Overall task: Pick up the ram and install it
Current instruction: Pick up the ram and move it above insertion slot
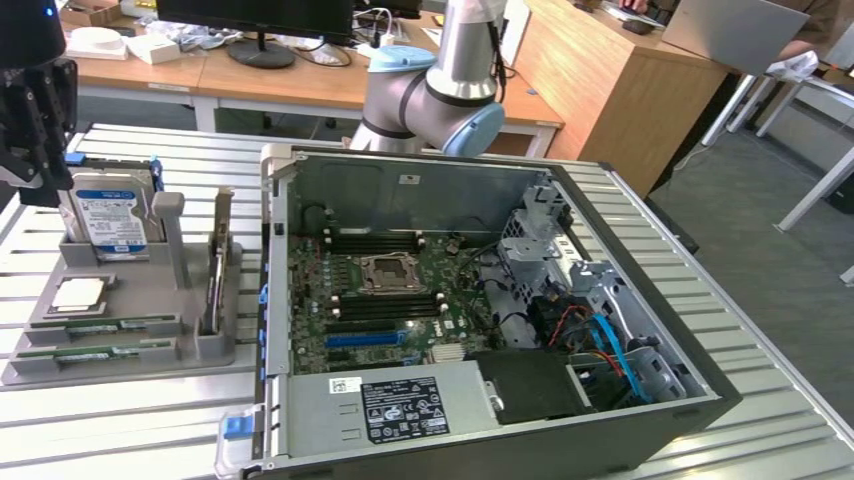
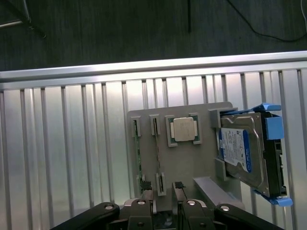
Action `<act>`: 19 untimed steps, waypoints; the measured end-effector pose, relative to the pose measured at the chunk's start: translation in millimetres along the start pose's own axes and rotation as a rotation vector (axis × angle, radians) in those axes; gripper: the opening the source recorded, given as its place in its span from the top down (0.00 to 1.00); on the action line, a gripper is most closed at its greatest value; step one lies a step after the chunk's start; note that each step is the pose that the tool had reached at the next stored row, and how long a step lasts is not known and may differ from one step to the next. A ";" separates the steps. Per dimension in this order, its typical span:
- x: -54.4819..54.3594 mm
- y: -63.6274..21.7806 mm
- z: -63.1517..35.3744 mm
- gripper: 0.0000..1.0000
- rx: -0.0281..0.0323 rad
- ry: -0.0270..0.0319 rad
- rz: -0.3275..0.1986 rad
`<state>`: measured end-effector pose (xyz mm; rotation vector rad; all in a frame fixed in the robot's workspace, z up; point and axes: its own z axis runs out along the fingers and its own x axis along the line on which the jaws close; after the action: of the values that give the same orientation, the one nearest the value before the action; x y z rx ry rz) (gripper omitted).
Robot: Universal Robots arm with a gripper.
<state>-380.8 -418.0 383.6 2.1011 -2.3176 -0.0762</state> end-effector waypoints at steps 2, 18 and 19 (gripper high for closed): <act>0.0 0.0 0.9 0.70 0.0000 0.0000 0.000; 0.2 -0.4 8.2 0.70 0.0000 -0.0001 0.000; 0.2 -0.4 8.8 0.70 0.0000 0.0000 0.000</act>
<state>-380.8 -418.0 374.8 2.1011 -2.3176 -0.0762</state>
